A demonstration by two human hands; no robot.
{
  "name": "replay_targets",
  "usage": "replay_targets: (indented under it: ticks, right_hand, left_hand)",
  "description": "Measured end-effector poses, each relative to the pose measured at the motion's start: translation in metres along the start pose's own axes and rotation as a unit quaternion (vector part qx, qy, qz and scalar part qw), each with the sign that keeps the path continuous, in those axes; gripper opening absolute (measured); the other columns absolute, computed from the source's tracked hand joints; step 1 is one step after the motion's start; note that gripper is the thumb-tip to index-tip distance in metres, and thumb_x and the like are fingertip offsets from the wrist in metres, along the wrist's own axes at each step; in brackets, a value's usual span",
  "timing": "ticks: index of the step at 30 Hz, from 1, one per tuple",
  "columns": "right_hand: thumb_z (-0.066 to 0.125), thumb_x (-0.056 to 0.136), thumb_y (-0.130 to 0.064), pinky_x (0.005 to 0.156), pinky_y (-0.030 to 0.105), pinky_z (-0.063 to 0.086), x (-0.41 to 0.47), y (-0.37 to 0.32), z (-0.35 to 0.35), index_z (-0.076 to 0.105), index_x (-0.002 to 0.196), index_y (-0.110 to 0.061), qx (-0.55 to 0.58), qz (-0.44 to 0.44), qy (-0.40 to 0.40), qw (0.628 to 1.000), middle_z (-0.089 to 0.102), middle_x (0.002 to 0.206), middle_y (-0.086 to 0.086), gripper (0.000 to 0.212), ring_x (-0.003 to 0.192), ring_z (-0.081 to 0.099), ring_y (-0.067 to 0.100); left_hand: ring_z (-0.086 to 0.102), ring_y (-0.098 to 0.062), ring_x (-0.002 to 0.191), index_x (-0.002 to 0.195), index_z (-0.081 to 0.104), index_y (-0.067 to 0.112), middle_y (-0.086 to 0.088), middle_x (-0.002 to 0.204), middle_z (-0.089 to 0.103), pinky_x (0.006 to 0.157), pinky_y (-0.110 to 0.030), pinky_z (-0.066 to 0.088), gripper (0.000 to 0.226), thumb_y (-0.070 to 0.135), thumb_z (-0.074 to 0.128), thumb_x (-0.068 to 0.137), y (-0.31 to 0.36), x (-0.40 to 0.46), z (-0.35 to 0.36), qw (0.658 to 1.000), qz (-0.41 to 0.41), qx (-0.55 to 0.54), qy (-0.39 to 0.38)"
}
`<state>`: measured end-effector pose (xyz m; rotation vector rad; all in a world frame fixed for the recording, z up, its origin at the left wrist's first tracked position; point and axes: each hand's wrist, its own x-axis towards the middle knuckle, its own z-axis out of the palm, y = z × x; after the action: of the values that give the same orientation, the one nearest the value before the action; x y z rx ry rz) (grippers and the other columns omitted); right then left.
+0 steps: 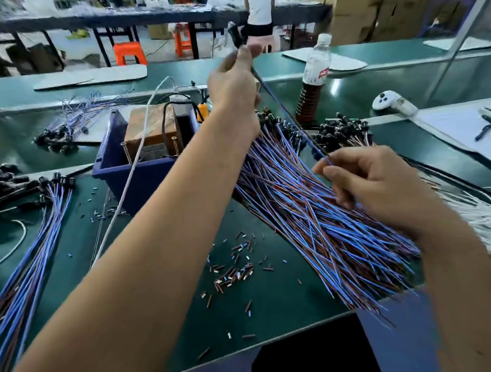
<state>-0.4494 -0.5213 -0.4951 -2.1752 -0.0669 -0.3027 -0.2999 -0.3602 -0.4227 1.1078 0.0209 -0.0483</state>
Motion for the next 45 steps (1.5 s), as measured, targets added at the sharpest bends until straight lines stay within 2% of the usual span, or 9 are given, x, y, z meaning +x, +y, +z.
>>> replay_targets:
  ticks: [4, 9, 12, 17, 23, 27, 38, 41, 45]
  right_hand:
    - [0.054, 0.106, -0.010, 0.050, 0.029, 0.039, -0.019, 0.032, -0.009, 0.072, 0.099, -0.023, -0.175, 0.029, 0.045, 0.983, 0.057, 0.054, -0.006, 0.023, 0.045, 0.046, 0.010]
    - [0.060, 0.101, -0.014, 0.058, 0.039, 0.044, -0.033, 0.033, 0.024, 0.060, 0.107, -0.019, -0.249, 0.020, 0.216, 0.944, 0.063, 0.069, 0.000, 0.008, 0.058, 0.058, 0.026]
    - [0.068, 0.096, -0.015, 0.070, 0.045, 0.052, -0.035, 0.032, 0.030, 0.061, 0.094, -0.017, -0.295, 0.045, 0.216, 0.930, 0.067, 0.078, 0.006, 0.007, 0.075, 0.062, 0.035]
    - [0.072, 0.094, -0.032, 0.091, 0.045, 0.049, -0.025, 0.013, 0.041, 0.074, 0.098, -0.018, -0.330, 0.105, 0.178, 0.921, 0.063, 0.097, 0.008, 0.014, 0.101, 0.057, 0.035]
    - [0.070, 0.095, -0.027, 0.087, 0.043, 0.051, -0.007, -0.025, 0.082, 0.074, 0.101, -0.014, -0.245, 0.020, 0.245, 0.938, 0.069, 0.097, 0.007, 0.015, 0.096, 0.061, 0.031]
    - [0.070, 0.093, -0.019, 0.074, 0.041, 0.052, 0.002, -0.047, 0.133, 0.074, 0.091, -0.015, -0.189, -0.029, 0.195, 0.962, 0.073, 0.087, 0.007, 0.006, 0.083, 0.066, 0.032]
    - [0.064, 0.090, -0.021, 0.067, 0.040, 0.054, 0.028, -0.106, 0.280, 0.072, 0.085, -0.014, -0.140, -0.066, -0.111, 0.982, 0.070, 0.079, 0.008, 0.012, 0.074, 0.064, 0.035]
    - [0.059, 0.093, -0.012, 0.066, 0.049, 0.051, 0.039, -0.126, 0.312, 0.069, 0.085, -0.013, -0.083, -0.028, -0.154, 0.984, 0.067, 0.076, 0.010, 0.013, 0.066, 0.059, 0.031]
    - [0.044, 0.104, -0.008, 0.040, 0.025, 0.041, 0.055, -0.156, 0.327, 0.067, 0.112, -0.006, 0.355, 0.136, -0.079, 0.922, 0.071, 0.086, 0.012, 0.025, 0.050, 0.059, 0.020]
  left_hand:
    - [0.057, -0.015, 0.067, 0.090, 0.075, 0.017, 0.002, 0.087, 0.072, 0.065, -0.030, 0.050, 0.018, 0.028, 0.066, 0.101, -0.005, 0.025, -0.013, 0.975, 0.128, 0.169, 0.072]
    - [0.074, -0.029, 0.095, 0.095, 0.077, 0.007, -0.011, 0.095, 0.077, 0.088, -0.041, 0.061, 0.028, 0.034, 0.072, 0.095, -0.040, 0.050, -0.027, 0.930, 0.046, 0.355, 0.086]
    - [0.064, -0.026, 0.074, 0.081, 0.066, 0.004, -0.009, 0.077, 0.067, 0.063, -0.026, 0.052, 0.029, 0.029, 0.078, 0.090, -0.055, 0.052, -0.036, 0.905, 0.030, 0.422, 0.042]
    - [0.045, -0.015, 0.052, 0.059, 0.045, 0.010, -0.002, 0.057, 0.049, 0.045, -0.025, 0.028, 0.054, 0.040, 0.073, 0.094, -0.055, 0.029, -0.041, 0.739, 0.198, 0.643, -0.033]
    - [0.062, -0.028, 0.076, 0.086, 0.074, 0.000, -0.014, 0.080, 0.071, 0.074, -0.039, 0.053, 0.035, 0.032, 0.066, 0.100, -0.054, 0.003, -0.062, 0.770, 0.225, 0.590, -0.091]
    - [0.059, -0.012, 0.073, 0.084, 0.076, 0.012, 0.003, 0.077, 0.069, 0.064, -0.019, 0.040, 0.024, 0.024, 0.062, 0.100, -0.050, -0.030, -0.110, 0.806, 0.200, 0.541, -0.133]
    - [0.057, -0.022, 0.047, 0.073, 0.076, 0.007, -0.010, 0.070, 0.076, 0.039, -0.020, 0.043, 0.034, 0.018, 0.055, 0.098, 0.049, -0.048, -0.276, 0.640, -0.111, 0.746, -0.150]
    - [0.057, -0.022, 0.055, 0.090, 0.076, 0.007, -0.015, 0.085, 0.078, 0.044, -0.020, 0.042, 0.024, 0.019, 0.057, 0.098, 0.073, -0.044, -0.299, 0.671, -0.060, 0.736, -0.060]
    - [0.061, -0.009, 0.064, 0.119, 0.066, 0.030, -0.003, 0.097, 0.075, 0.052, -0.022, 0.046, 0.023, 0.028, 0.069, 0.096, 0.083, -0.049, -0.307, 0.876, 0.015, 0.482, 0.003]
